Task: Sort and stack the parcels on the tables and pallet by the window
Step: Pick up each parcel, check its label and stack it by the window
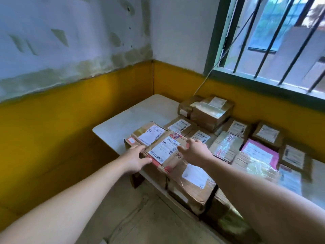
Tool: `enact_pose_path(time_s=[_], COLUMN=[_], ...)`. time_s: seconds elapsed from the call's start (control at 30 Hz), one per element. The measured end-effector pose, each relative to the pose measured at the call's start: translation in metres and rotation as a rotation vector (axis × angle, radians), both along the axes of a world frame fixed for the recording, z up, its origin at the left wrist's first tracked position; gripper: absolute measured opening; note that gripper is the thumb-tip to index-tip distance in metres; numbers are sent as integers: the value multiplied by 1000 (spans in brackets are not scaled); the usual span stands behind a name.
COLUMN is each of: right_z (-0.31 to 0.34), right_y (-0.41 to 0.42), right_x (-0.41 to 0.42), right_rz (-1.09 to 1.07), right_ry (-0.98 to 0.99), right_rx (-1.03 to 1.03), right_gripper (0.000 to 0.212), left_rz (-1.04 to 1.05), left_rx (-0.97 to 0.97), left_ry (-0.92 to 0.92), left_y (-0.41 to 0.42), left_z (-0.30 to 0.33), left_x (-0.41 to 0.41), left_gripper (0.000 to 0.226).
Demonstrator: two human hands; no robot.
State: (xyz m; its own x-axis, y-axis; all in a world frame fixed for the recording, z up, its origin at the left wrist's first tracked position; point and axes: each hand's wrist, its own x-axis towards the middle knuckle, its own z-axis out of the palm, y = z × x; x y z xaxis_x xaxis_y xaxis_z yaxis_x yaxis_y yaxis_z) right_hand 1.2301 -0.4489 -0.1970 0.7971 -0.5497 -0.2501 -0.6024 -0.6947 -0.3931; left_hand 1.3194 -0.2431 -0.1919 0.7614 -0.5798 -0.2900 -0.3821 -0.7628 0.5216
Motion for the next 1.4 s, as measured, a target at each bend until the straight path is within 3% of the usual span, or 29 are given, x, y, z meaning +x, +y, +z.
enact_pose_path(time_s=[0.3, 0.5, 0.63, 0.87, 1.23, 1.4], right_z=[-37, -33, -21, -3, -11, -15], right_y=[-17, -24, -26, -21, -37, -44], right_x=[47, 43, 20, -37, -61, -58], right_rz=[-14, -111, -235, -328, -132, -113], right_ry=[137, 109, 132, 253, 471, 442], right_rx=[-93, -90, -139, -302, -316, -317], right_gripper=[67, 64, 69, 69, 77, 76], left_rz=[-169, -332, -461, -707, -633, -604], left_rx=[164, 308, 223, 109, 153, 170], left_ry=[37, 25, -41, 40, 55, 95], left_y=[-30, -43, -55, -63, -78, -77], left_z=[-44, -54, -39, -39, -41, -44], left_x=[51, 59, 51, 11, -25, -33], left_gripper=[86, 86, 79, 82, 89, 104])
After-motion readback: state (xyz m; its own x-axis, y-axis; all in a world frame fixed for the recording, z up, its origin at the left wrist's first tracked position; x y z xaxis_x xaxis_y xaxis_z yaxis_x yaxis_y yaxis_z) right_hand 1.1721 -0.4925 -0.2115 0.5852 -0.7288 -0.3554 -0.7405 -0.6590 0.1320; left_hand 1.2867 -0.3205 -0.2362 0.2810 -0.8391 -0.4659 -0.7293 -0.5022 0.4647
